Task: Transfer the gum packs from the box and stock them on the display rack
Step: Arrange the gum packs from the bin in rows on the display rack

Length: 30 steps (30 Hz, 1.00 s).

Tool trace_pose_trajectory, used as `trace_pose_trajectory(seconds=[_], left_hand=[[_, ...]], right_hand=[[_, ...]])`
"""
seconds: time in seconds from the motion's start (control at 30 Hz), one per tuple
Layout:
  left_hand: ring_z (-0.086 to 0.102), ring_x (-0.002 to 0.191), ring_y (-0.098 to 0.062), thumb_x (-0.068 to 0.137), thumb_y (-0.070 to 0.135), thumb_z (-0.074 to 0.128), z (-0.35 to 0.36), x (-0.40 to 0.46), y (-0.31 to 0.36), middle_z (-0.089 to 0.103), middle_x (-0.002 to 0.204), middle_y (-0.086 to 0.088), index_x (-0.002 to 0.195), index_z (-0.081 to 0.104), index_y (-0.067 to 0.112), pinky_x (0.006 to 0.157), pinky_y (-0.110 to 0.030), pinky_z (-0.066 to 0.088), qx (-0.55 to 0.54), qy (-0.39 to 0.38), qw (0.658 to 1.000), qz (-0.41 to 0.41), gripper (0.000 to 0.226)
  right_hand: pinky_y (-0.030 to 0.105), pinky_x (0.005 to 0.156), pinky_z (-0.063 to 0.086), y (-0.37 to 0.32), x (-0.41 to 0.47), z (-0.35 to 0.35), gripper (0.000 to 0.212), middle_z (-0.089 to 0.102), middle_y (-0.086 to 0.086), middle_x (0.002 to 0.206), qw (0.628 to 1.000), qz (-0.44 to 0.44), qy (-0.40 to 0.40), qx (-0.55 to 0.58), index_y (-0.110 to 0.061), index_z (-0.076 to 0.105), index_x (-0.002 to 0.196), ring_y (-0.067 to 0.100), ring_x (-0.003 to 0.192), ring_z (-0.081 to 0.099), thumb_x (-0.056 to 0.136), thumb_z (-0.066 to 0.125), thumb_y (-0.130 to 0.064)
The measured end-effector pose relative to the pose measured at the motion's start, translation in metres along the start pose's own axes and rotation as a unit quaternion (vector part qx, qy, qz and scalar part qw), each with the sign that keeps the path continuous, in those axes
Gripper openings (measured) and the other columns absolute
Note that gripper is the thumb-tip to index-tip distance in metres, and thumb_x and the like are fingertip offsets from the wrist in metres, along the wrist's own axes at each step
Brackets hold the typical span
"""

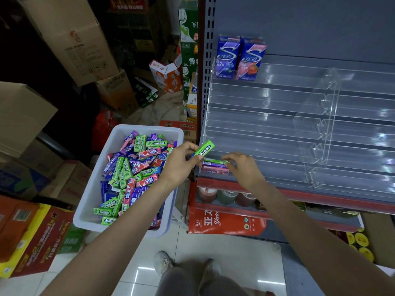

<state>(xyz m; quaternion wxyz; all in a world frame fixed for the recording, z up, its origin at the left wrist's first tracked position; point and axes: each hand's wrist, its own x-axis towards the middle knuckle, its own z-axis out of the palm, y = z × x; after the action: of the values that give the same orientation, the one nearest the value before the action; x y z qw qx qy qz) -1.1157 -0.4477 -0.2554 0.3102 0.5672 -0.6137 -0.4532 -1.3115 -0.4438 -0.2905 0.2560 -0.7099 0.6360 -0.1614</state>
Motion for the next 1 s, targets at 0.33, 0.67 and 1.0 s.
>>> trace_pose_trajectory(seconds=[0.33,0.67,1.0], left_hand=[[0.064,0.092,-0.012,0.086,0.013,0.067,0.03,0.006,0.017,0.069,0.1,-0.001,0.103,0.065,0.011,0.081,-0.023,0.05,0.07,-0.067,0.993,0.073,0.017],[0.053,0.118,-0.019,0.098,0.023,0.045,0.03,0.008,0.011,0.044,0.14,0.004,0.139,0.042,0.023,0.086,-0.033,0.047,0.447,-0.115,0.881,0.106,0.041],[0.053,0.117,-0.022,0.099,0.02,0.041,0.027,0.006,0.001,0.033,0.146,0.002,0.143,0.037,0.02,0.084,-0.037,0.048,0.509,-0.164,0.838,0.107,0.043]], right_hand=[[0.016,0.073,0.053,-0.007,-0.015,-0.037,0.022,0.067,-0.005,0.091,0.941,-0.002,0.036,0.337,-0.018,0.065,0.1,-0.002,0.08,0.064,0.086,0.063,-0.002],[0.016,0.072,0.05,0.033,-0.029,-0.043,0.021,0.066,0.001,0.079,0.917,0.124,0.132,0.355,-0.014,0.064,0.087,0.008,0.072,0.062,0.08,0.067,0.005],[0.018,0.077,0.049,0.023,-0.022,-0.028,0.017,0.063,0.004,0.094,0.978,0.068,0.156,0.119,-0.007,0.067,0.101,0.012,0.082,0.059,0.084,0.067,-0.009]])
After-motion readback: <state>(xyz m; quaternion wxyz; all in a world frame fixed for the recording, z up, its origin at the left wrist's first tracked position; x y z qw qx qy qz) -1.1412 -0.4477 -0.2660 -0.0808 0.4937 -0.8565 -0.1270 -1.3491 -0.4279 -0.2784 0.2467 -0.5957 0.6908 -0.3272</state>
